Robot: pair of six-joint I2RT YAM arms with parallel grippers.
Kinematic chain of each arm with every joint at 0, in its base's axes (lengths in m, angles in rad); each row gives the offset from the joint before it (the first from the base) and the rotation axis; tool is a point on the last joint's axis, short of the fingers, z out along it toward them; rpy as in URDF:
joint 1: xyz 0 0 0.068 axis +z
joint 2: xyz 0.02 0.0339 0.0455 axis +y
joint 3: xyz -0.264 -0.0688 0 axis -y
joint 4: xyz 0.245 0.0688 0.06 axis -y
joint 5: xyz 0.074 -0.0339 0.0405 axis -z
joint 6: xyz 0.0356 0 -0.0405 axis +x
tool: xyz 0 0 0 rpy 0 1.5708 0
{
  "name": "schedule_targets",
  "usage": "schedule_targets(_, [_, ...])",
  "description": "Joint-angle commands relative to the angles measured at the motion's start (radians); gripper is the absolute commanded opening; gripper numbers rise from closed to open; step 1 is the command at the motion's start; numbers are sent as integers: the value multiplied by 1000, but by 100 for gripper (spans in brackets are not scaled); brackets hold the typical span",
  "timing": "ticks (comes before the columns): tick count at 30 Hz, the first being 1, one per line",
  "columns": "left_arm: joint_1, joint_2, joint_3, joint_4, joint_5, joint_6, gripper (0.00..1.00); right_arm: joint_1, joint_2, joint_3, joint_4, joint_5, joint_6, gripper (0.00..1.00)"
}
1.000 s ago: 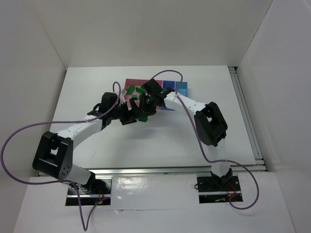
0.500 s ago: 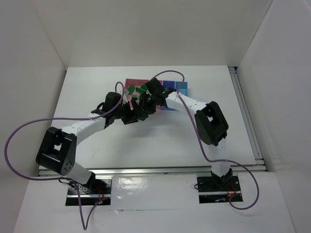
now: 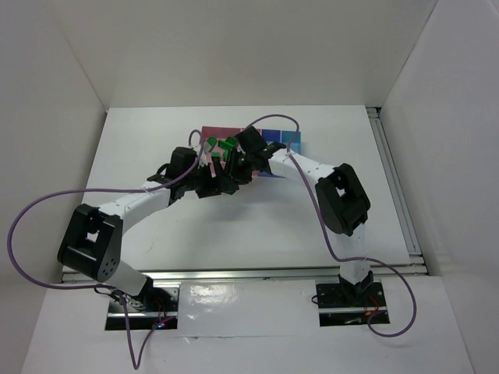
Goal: Sort the legos into containers by color
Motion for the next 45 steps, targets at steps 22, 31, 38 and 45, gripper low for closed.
schedule_targets(22, [27, 36, 25, -62, -27, 146, 82, -35, -118, -27, 34, -51, 14, 22])
schedule_targets(31, [48, -128, -61, -199, -123, 181, 79, -69, -112, 1, -28, 76, -52, 22])
schedule_targets(38, [182, -259, -97, -304, -213, 107, 87, -78, 21, 221, -77, 210, -132, 23])
schedule_targets(45, [202, -202, -43, -329, -159, 116, 95, -78, 303, 605, -127, 203, -156, 56])
